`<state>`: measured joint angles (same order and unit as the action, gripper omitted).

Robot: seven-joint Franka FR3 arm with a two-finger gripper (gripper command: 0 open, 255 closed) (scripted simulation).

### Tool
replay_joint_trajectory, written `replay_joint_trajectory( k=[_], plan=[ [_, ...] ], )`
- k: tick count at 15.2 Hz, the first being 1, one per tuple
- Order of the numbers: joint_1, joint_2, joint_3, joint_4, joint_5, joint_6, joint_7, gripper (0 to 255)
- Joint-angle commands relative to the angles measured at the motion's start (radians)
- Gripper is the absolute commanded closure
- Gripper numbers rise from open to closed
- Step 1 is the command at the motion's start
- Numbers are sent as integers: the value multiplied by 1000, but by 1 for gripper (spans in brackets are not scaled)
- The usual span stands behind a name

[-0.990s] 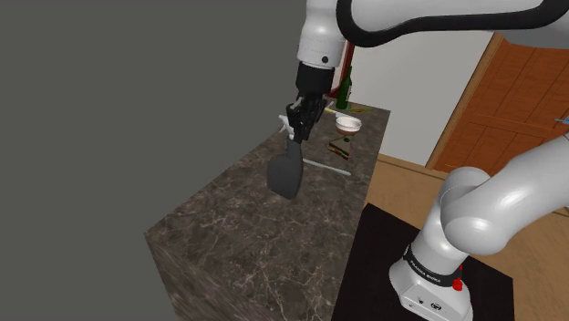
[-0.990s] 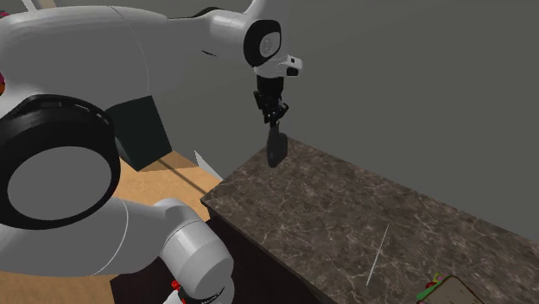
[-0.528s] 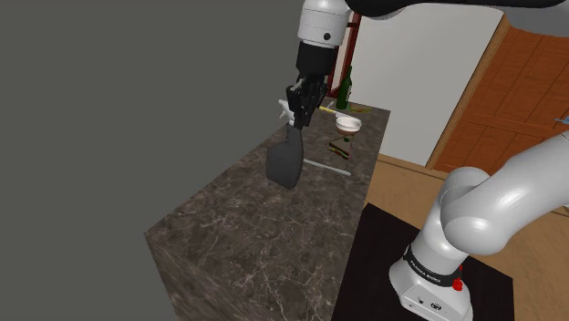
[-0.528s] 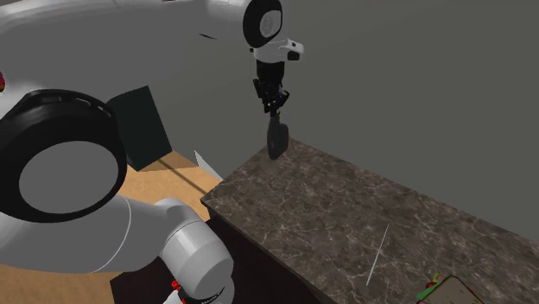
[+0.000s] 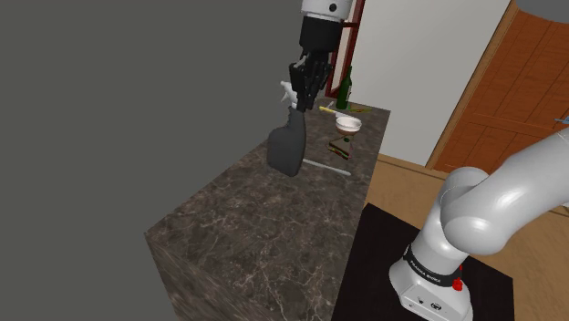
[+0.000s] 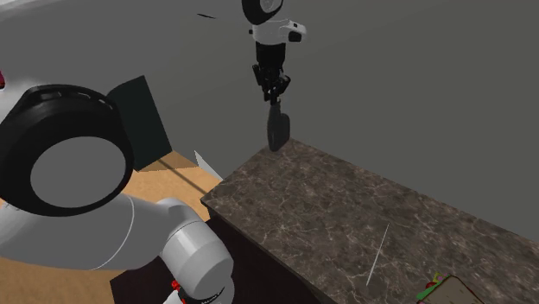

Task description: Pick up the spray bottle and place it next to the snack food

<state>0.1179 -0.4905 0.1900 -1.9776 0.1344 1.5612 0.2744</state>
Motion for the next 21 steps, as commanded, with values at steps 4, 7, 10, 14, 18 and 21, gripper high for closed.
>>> replay_joint_trajectory(
  k=[4,7,10,14,18,21],
  plan=[
    [-2,26,-1,92,-4,-66,8,255],
    [-4,44,-1,150,-7,-106,12,255],
    [-5,65,-1,211,-10,-146,17,255],
    [-13,79,-21,261,-18,-185,-5,255],
    [-39,68,-97,248,-41,-192,-108,255],
    [-60,71,-153,250,-60,-197,-185,255]
  ],
)
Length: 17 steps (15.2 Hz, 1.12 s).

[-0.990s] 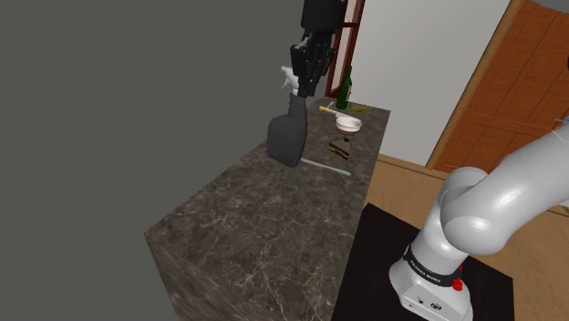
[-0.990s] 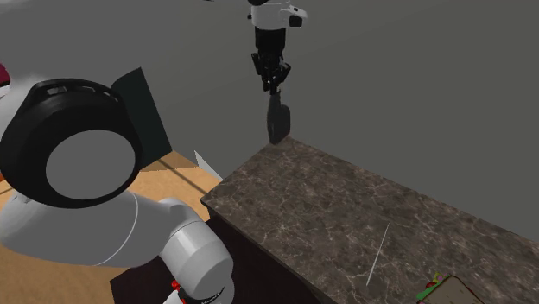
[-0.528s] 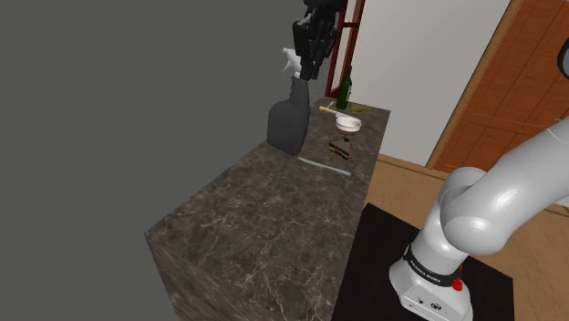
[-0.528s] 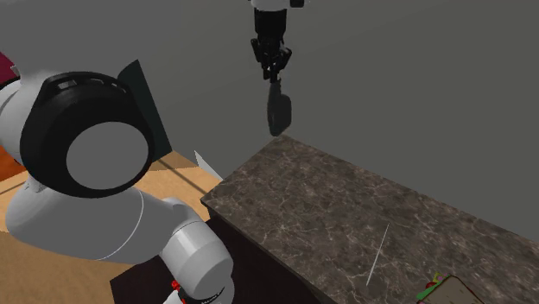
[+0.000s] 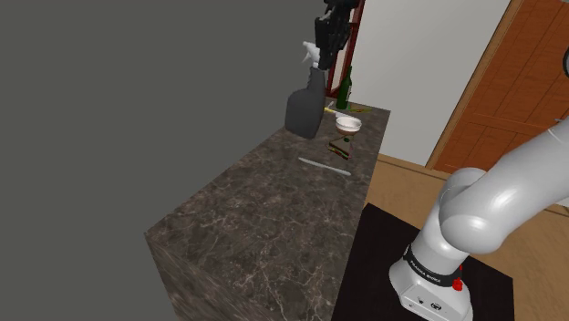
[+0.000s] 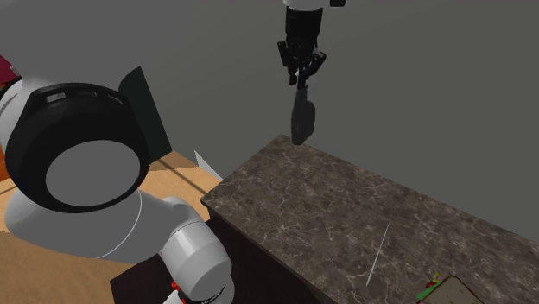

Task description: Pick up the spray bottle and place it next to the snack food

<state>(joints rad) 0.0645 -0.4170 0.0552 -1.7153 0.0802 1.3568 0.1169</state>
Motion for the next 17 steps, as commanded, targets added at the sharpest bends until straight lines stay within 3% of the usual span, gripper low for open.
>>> replay_joint_trajectory(
  k=[1,9,17],
  plan=[
    [-13,1,-37,-9,-13,6,-53,255],
    [-68,66,-185,57,-56,-5,-258,255],
    [-127,206,-334,205,-62,-23,-470,255]
  ],
)
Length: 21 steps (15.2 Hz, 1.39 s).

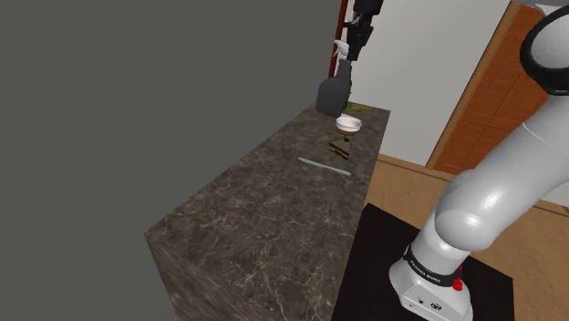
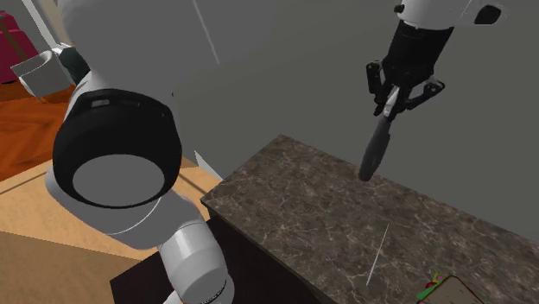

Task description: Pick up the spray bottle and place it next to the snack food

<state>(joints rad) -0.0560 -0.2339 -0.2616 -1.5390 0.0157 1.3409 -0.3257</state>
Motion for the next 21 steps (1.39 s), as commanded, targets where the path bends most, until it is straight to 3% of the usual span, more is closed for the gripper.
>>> replay_joint_trajectory(
  k=[1,9,12,14,21],
  plan=[
    [-15,46,-37,54,6,-11,-54,255],
    [-120,297,-186,338,97,-77,-283,255],
    [-200,433,-229,508,170,-133,-367,255],
    [-287,559,-250,683,244,-199,-419,255],
    [-214,435,-239,402,166,-29,-410,255]
  ],
)
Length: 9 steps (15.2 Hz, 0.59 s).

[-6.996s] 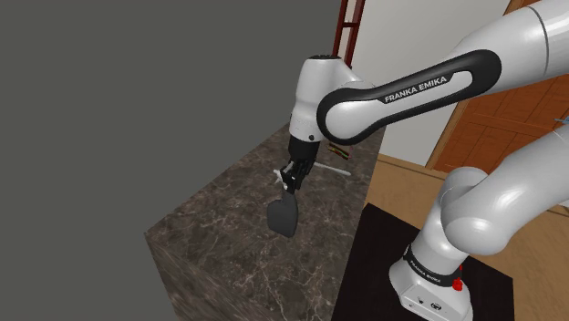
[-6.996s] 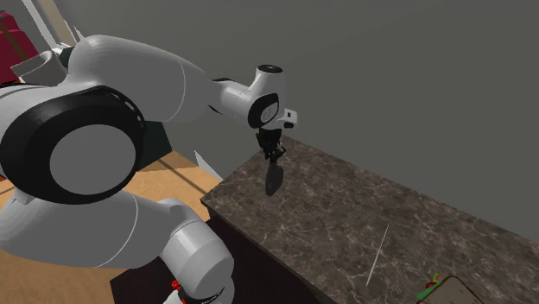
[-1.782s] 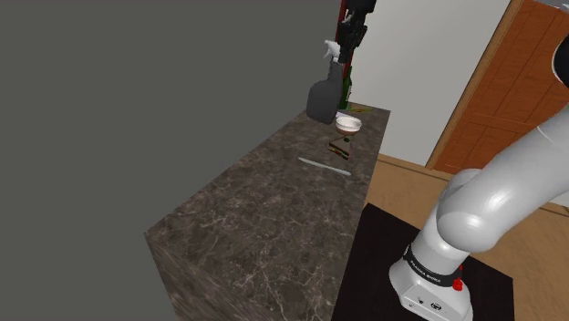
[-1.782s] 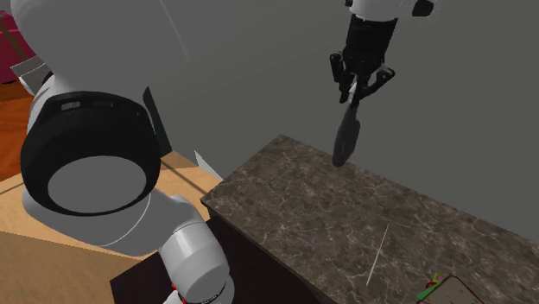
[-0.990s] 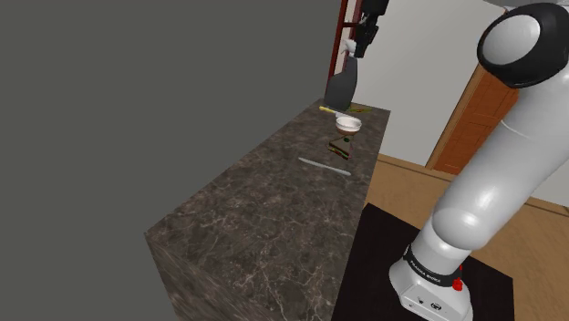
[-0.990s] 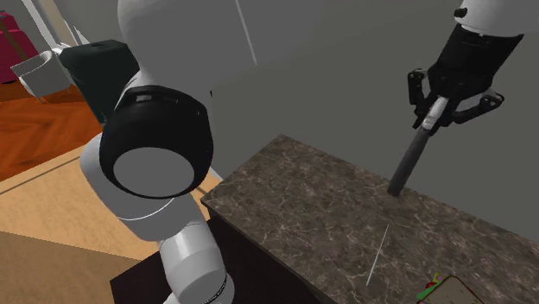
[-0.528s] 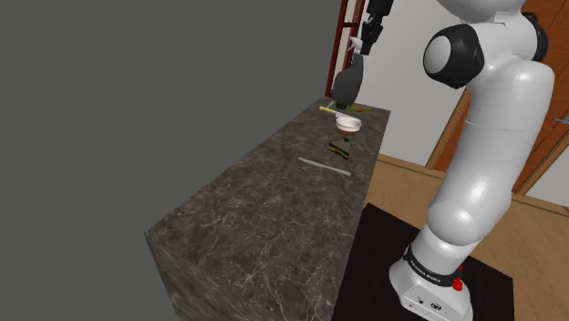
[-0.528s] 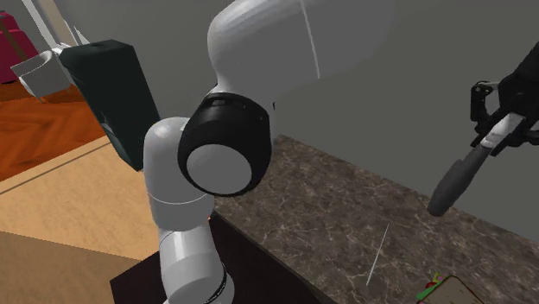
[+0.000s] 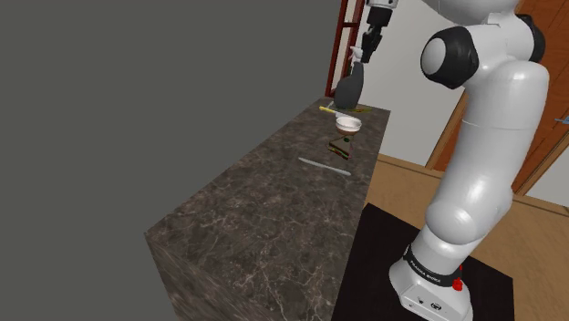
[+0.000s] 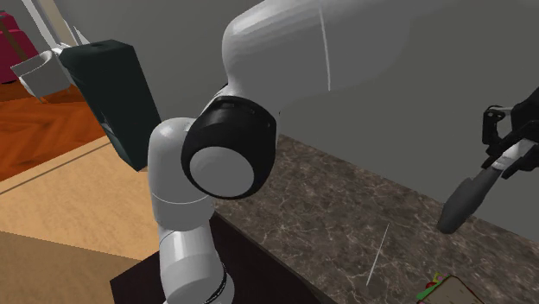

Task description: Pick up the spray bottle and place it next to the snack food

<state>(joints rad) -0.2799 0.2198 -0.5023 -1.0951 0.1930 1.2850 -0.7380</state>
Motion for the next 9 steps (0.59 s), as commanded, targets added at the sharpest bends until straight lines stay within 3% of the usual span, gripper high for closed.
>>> replay_joint_trajectory(
  k=[1,9],
  plan=[
    [17,-30,3,-73,-18,47,3,255],
    [49,-103,12,-277,-58,188,12,255]
  ],
)
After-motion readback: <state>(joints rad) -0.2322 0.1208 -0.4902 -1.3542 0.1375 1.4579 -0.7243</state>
